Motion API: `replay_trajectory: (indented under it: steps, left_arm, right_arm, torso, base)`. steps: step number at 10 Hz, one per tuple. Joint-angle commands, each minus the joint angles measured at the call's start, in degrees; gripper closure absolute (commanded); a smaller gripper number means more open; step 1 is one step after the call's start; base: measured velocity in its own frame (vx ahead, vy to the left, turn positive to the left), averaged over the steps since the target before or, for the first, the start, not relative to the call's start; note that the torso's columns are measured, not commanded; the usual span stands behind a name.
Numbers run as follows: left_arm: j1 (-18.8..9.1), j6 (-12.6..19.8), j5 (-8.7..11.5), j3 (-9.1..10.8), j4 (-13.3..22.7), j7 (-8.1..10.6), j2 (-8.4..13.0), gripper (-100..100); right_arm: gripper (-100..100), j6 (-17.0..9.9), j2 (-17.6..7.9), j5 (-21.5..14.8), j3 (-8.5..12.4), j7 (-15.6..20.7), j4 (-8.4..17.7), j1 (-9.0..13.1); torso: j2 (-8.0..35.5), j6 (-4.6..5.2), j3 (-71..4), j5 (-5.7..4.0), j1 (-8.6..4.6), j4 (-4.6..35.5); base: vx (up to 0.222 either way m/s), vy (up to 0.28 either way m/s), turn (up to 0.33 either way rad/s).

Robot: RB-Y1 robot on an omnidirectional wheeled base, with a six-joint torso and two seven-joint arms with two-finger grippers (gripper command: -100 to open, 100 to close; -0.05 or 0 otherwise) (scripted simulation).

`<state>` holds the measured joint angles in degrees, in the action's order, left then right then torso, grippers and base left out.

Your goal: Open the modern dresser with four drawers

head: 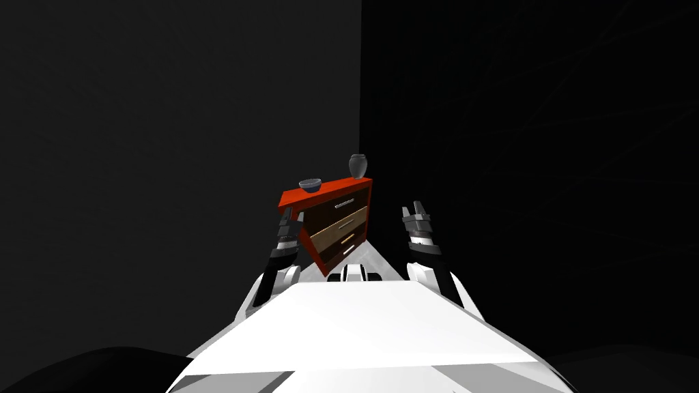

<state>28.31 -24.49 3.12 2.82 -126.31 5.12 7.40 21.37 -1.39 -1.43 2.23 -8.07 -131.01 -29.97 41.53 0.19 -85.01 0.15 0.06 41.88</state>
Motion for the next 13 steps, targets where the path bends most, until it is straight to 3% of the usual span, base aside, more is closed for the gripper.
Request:
replay_trajectory:
  steps: [1, 5, 13]
  left_arm:
    - [-0.31, -0.97, 0.21, -0.15, 3.09, 0.49, 0.75, -100]
    - [-1.01, -4.83, 0.78, -0.37, 10.01, 1.65, 1.72, -100]
    - [-1.86, -9.27, 1.43, -0.63, 18.68, 2.98, 2.17, -100]
  right_arm:
    - [0, 0.0, 0.0, 0.0, 0.0, 0.0, 0.0, 0.0]
    - [0, 0.0, 0.0, 0.0, 0.0, 0.0, 0.0, 0.0]
    - [0, 0.0, 0.0, 0.0, 0.0, 0.0, 0.0, 0.0]
  torso:
    - [-0.05, 0.07, -0.04, -0.01, 0.02, 0.01]
    - [-0.39, 0.12, -0.22, 0.11, 0.2, -0.16]
    - [-0.64, 0.3, -0.36, 0.14, 0.22, -0.22]
  base:
    - [0.017, -0.036, 0.01]
    - [0.034, -0.047, 0.01]
    - [0.026, -0.036, 0.005]
